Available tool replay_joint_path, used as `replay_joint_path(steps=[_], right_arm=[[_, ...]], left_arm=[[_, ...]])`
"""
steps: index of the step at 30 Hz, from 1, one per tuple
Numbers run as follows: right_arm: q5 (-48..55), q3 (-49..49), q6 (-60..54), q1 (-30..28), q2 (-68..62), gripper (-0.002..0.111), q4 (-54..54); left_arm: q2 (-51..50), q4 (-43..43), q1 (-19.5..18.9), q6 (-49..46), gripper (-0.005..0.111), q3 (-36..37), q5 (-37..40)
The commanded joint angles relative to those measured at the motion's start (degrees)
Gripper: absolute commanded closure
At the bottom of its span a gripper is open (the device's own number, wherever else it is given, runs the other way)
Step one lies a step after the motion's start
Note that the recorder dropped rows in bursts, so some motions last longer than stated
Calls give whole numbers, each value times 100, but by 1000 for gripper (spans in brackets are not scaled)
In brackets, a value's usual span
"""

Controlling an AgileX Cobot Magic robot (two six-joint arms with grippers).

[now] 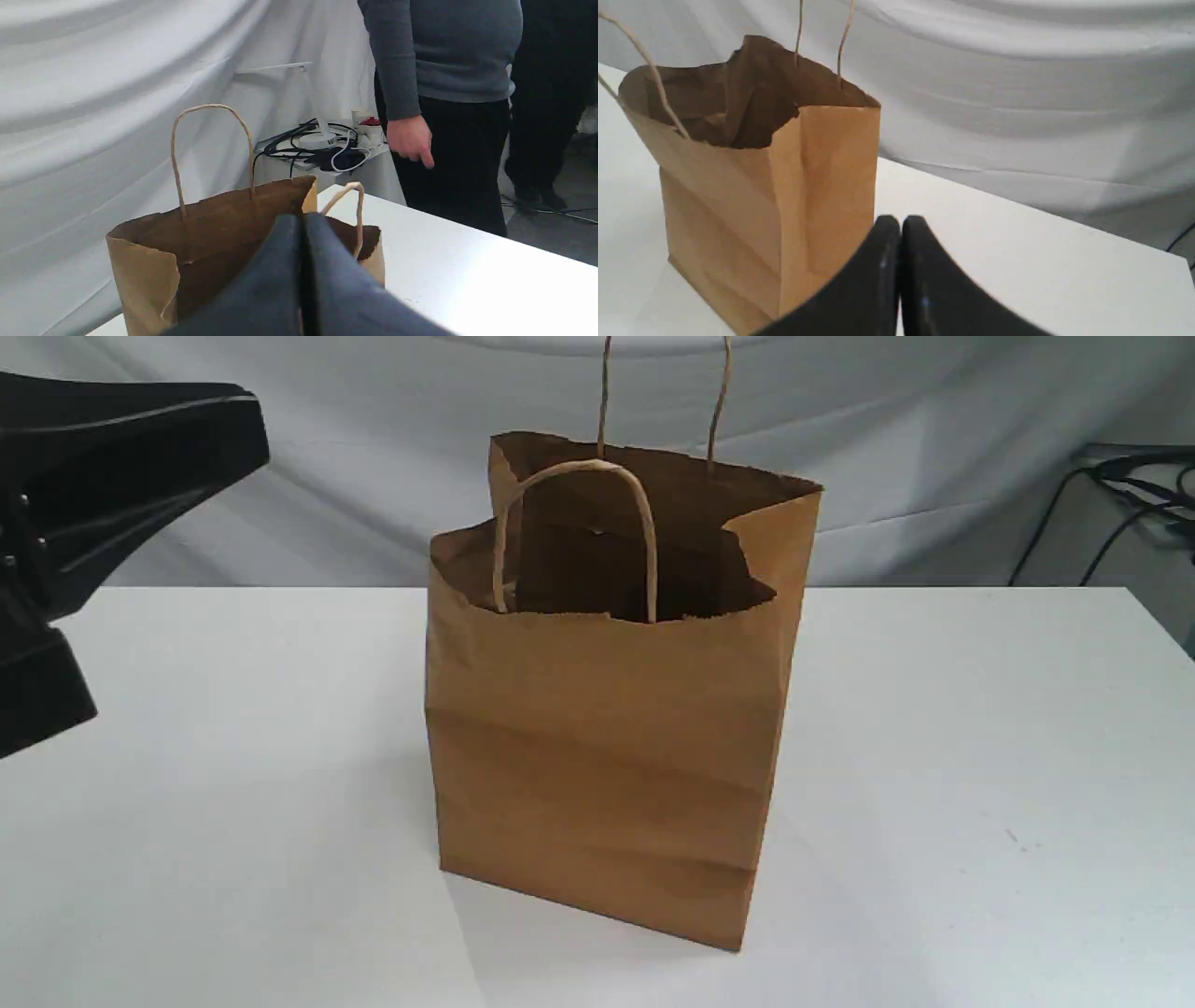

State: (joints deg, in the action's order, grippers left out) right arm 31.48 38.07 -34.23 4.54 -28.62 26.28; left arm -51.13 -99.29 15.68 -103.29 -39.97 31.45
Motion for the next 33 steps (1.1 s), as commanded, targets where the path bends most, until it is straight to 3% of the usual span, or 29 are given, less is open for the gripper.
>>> replay_joint_path(steps=[1,21,24,29,33], right_arm=[[12,-35,44,10,30,108,18],[-54,-35,117,10,153,108,130],[-1012,-324,117,10,467,108,216],[-2753,-1622,117,0,1207,108,997],[-3405,-2636,121,-166,1680,108,1506]], left_arm=[[29,-66,30,-46,107,40,41],[29,-66,30,-46,107,40,31],[29,-66,30,-46,107,40,31],[29,-66,30,-46,107,40,31],[29,-66,30,-46,107,40,31]])
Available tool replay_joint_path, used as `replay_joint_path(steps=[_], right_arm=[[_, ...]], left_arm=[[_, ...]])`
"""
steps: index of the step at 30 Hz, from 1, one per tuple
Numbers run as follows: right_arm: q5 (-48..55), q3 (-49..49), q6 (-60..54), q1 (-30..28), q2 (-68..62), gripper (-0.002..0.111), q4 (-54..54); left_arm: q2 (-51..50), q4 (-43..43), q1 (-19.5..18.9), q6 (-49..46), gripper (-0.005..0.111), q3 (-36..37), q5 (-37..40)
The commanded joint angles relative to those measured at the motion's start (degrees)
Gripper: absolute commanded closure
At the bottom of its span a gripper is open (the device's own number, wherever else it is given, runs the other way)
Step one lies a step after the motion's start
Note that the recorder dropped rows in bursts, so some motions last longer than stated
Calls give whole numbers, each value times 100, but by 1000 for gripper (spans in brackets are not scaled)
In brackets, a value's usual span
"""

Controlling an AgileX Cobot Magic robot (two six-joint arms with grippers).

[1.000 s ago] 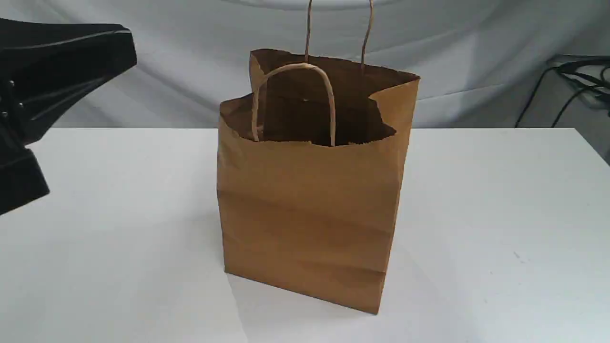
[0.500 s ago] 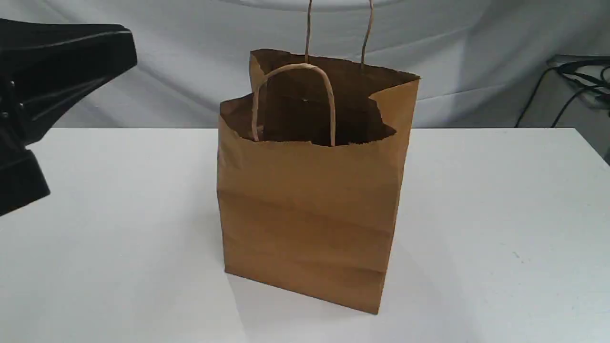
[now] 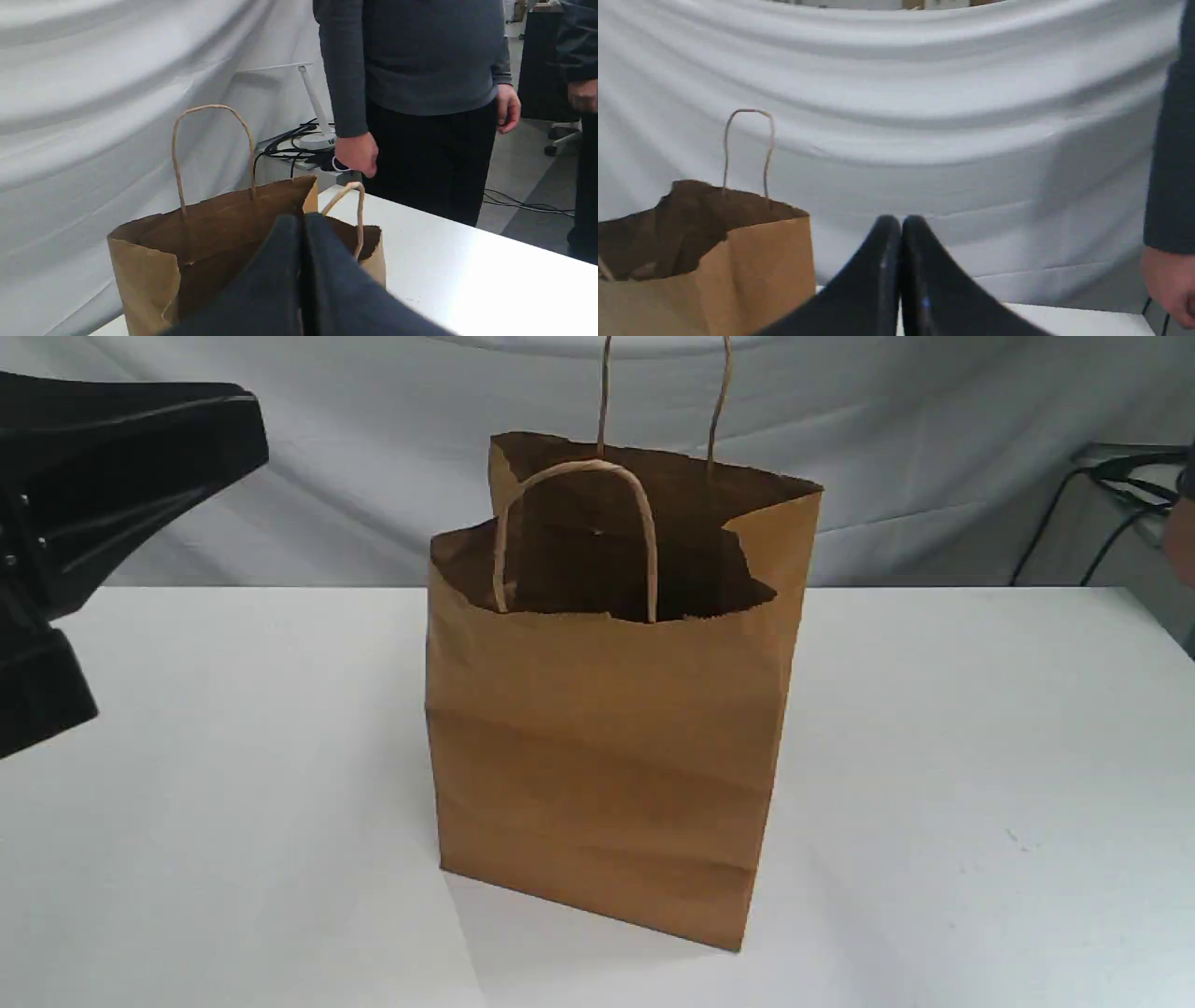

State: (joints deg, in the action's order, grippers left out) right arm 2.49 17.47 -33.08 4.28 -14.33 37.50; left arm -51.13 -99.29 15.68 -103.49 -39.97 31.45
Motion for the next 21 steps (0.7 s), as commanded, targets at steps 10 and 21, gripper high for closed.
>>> replay_joint_path(steps=[10,21], right_arm=[[-361,-1599,-133,-763,1252,108,360],[400,-1702,-732,-1367,1433,108,226]], left_arm=[[29,-66,30,-26,107,40,31],[29,-66,30,-26,107,40,31]])
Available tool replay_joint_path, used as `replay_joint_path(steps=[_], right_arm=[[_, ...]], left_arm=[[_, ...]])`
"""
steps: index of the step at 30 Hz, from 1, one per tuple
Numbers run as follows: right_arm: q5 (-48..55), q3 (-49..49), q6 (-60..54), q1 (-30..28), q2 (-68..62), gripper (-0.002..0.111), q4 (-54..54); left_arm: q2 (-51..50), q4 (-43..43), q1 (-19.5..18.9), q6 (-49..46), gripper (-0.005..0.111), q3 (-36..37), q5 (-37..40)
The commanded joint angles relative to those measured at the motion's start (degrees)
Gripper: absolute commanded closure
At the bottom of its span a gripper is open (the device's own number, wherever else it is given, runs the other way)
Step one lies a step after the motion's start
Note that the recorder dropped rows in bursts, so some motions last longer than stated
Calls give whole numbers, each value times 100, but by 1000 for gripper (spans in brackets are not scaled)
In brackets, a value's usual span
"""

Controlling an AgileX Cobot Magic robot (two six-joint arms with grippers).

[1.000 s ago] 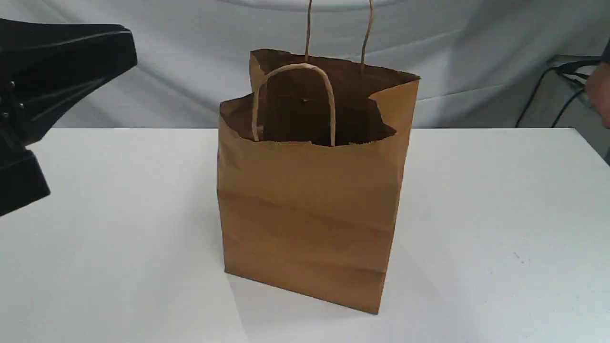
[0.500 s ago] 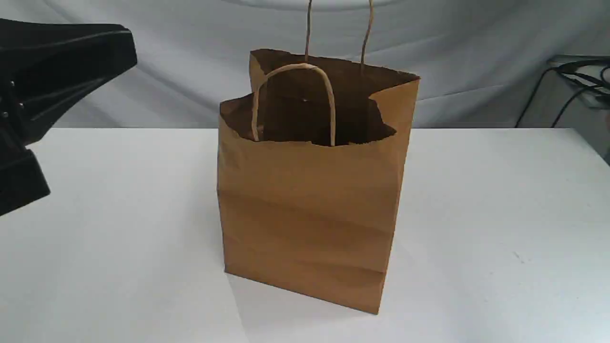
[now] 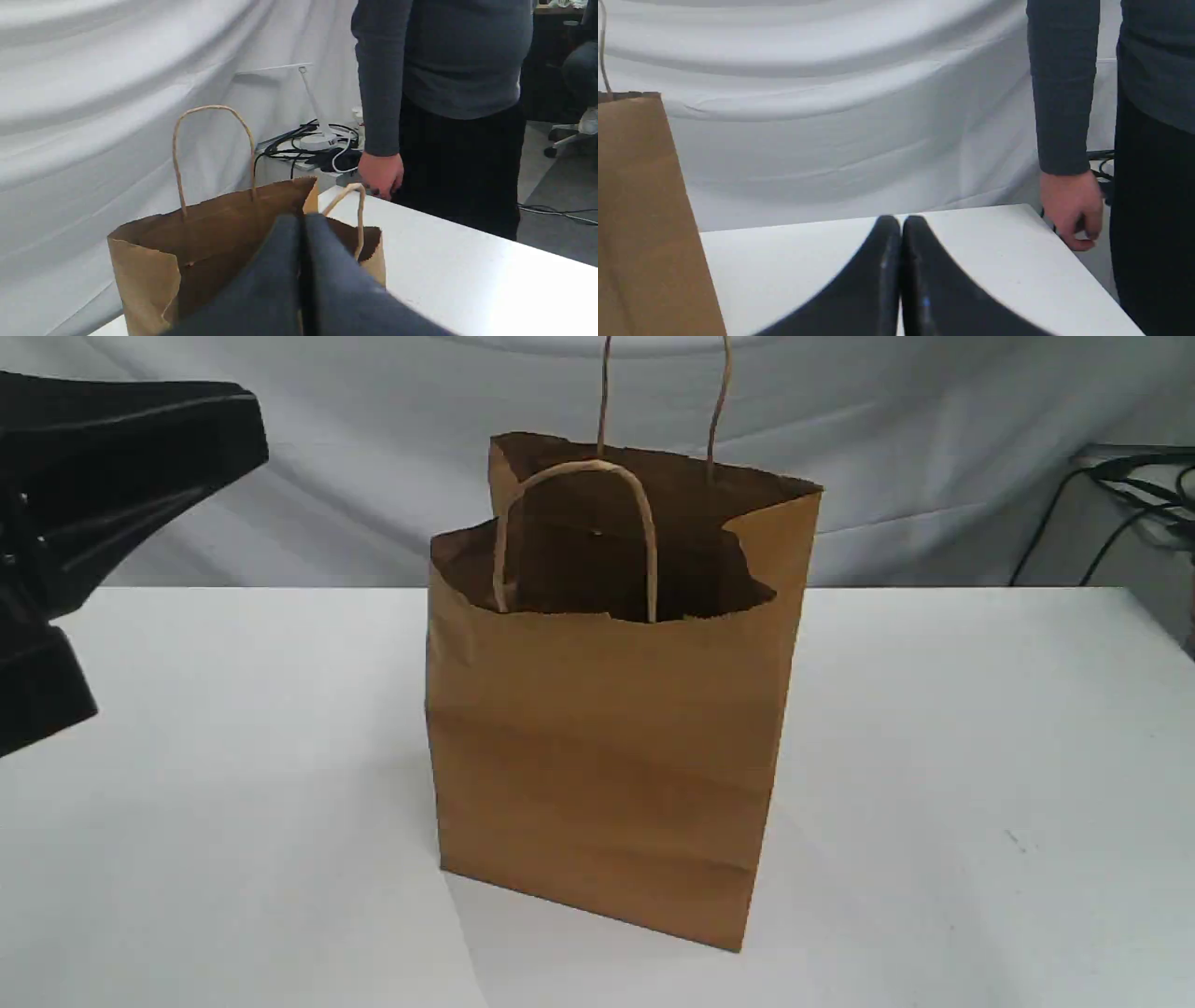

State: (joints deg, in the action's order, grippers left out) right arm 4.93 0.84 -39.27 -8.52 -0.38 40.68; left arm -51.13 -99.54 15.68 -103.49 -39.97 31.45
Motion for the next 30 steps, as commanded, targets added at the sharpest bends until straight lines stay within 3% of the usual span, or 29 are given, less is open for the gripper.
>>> replay_joint_path(steps=[1,13,20,30], right_arm=[[187,-40,-117,-99,38,108,-93],[135,-40,190,-78,38,108,187],[135,-40,3815,-78,38,108,-3294],[-87,-84,4297,-78,38,108,-4862]], left_arm=[[29,-41,30,-26,107,40,31],[29,-41,30,-26,107,40,31],[29,-41,30,-26,107,40,31],[29,-41,30,-26,107,40,31]])
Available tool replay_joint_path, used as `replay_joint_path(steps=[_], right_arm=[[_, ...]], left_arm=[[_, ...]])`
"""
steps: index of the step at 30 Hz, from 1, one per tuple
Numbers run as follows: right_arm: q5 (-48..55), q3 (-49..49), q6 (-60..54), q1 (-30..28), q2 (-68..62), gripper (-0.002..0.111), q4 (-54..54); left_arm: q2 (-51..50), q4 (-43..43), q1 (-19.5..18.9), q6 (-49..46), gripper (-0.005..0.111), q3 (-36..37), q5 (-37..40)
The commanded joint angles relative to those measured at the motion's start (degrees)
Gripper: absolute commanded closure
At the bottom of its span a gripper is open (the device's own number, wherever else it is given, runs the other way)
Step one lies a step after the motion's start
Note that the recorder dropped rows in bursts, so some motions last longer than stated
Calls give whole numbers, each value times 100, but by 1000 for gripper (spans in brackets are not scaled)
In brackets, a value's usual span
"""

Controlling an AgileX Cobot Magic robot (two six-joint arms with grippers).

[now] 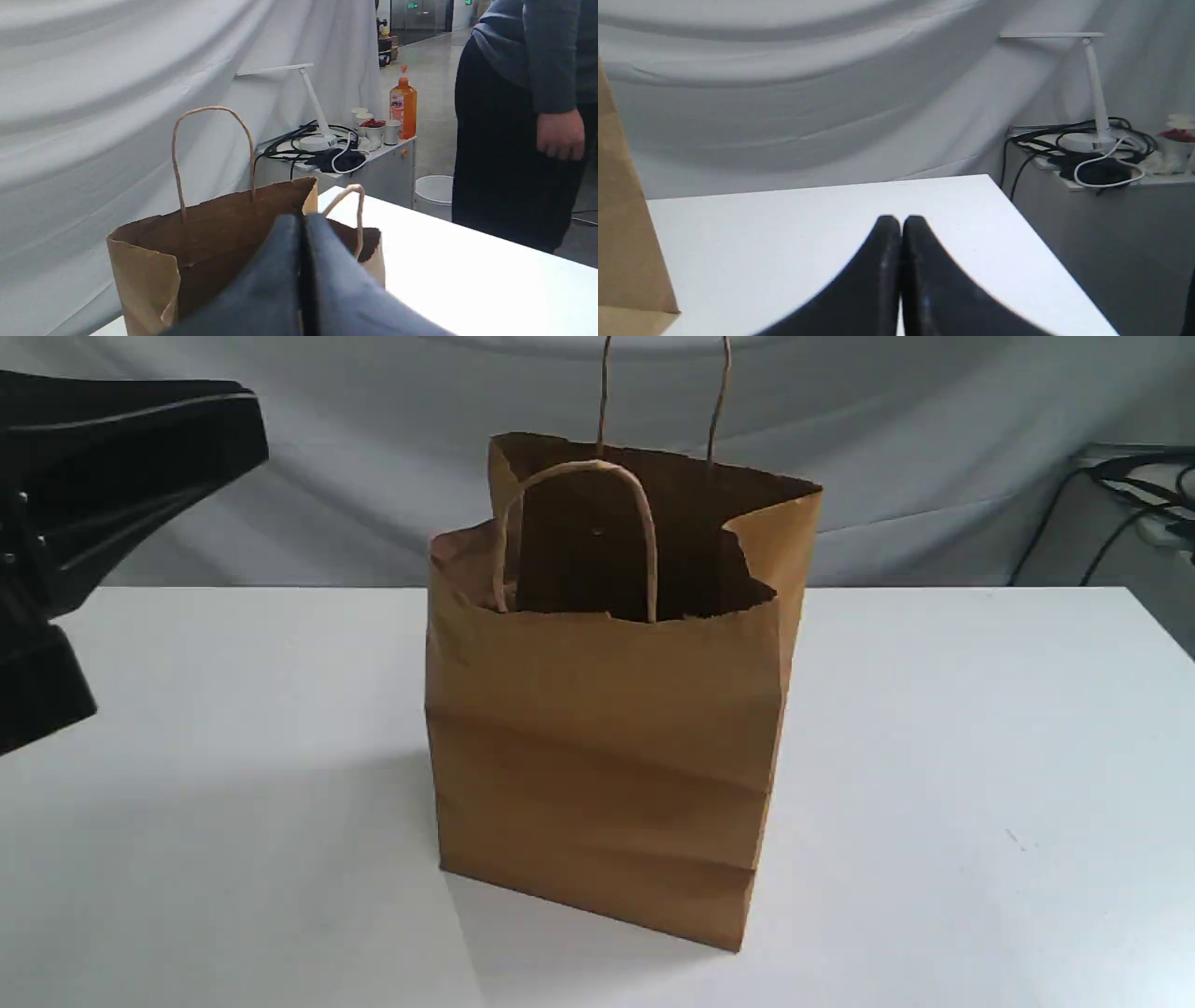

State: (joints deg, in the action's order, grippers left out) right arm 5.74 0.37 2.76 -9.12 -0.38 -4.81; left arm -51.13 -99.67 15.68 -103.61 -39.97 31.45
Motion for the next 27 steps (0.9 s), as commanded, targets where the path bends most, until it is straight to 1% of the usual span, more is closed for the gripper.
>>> replay_joint_path(steps=[1,13,17,27], right_arm=[[-29,-37,161,-18,38,108,-312],[-31,-37,161,5,38,108,-338],[-31,-37,175,5,38,108,71],[-31,-37,162,5,38,108,102]], left_arm=[[29,-28,30,-14,107,40,31],[29,-28,30,-14,107,40,31],[29,-28,30,-14,107,40,31],[29,-28,30,-14,107,40,31]])
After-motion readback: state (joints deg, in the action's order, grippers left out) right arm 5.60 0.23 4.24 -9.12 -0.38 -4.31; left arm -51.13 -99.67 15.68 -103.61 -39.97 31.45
